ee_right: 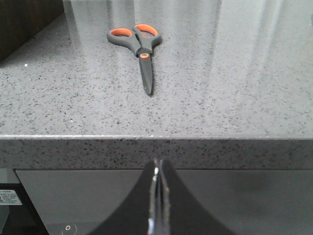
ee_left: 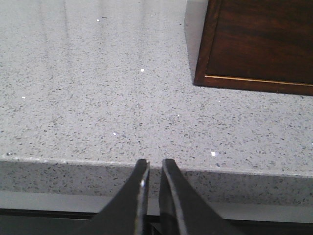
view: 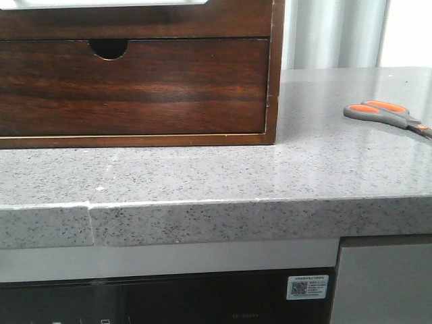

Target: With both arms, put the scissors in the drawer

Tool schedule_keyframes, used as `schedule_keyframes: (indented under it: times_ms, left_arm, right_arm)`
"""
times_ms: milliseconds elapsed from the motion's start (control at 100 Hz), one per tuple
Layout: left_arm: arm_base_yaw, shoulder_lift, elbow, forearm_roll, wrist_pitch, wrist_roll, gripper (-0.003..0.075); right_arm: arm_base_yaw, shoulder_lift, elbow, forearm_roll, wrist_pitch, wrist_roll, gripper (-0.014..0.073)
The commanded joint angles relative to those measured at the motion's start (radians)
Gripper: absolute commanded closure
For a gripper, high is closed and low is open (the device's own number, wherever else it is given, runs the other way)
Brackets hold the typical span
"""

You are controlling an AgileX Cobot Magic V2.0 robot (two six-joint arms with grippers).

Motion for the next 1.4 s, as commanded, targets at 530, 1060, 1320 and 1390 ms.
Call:
schedule_keyframes:
  times_ms: [530,1060,1320,1390]
  left_arm:
    - [0.001,-0.036,0.015,-0.009,-0.052,0.001,0.0717]
    - [0.001,-0.035,0.015,0.147,-0.106,0.001,0.0717]
    - [0.001,-0.035,0.015,0.133,-0.129,0.001,0.0717]
    - [0.001,-0.035,0.015,0.133,-0.134,0.001,0.0717]
  right_arm:
    - [-0.005,-0.025,0.013,-0.014,-0.021,-0.008,0.0699]
    - [-0.005,-0.025,0.013,-0.047,-0.087,-0.008,0.0699]
    - [-0.005,-0.025,0.013,-0.047,-0.175,-0.008,0.0699]
    - [-0.005,-0.025,0.013,-0.047,-0.191,-0.008,0.0699]
